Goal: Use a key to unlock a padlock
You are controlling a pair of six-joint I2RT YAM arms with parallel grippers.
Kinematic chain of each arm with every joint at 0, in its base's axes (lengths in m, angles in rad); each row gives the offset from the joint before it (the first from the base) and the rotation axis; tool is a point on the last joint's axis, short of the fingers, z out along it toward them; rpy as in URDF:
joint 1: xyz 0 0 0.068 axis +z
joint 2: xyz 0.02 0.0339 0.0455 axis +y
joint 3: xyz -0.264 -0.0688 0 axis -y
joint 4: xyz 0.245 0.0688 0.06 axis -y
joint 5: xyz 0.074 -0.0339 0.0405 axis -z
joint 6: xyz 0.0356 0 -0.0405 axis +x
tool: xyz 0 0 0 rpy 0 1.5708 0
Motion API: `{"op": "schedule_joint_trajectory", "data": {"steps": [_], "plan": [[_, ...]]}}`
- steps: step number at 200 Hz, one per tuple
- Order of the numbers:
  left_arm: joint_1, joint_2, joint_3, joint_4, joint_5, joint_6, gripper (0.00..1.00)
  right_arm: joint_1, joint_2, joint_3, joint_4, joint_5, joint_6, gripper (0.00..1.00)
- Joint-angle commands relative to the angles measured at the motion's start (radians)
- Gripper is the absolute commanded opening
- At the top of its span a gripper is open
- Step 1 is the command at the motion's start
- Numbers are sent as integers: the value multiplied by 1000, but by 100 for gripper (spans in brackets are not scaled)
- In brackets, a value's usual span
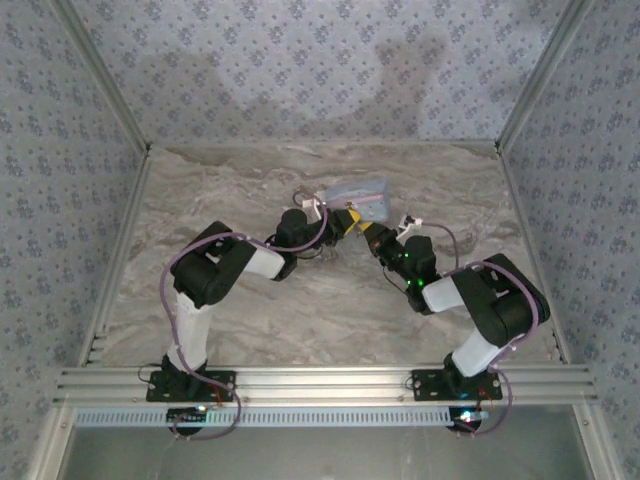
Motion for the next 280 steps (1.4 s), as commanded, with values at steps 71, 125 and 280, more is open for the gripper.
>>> {"op": "schedule_joint_trajectory", "data": {"steps": [71,125,280], "plan": [[-36,-41,-22,36,204,53,0,-13,-150,-74,-53,-19,-34,30],[-31,-37,-7,28,198,56,0,-20,-367,-143,-267,-22,-98,42],[-31,-39,9,35,200,47,0,-9,-457,-192,-375,-78,-133,28]]}}
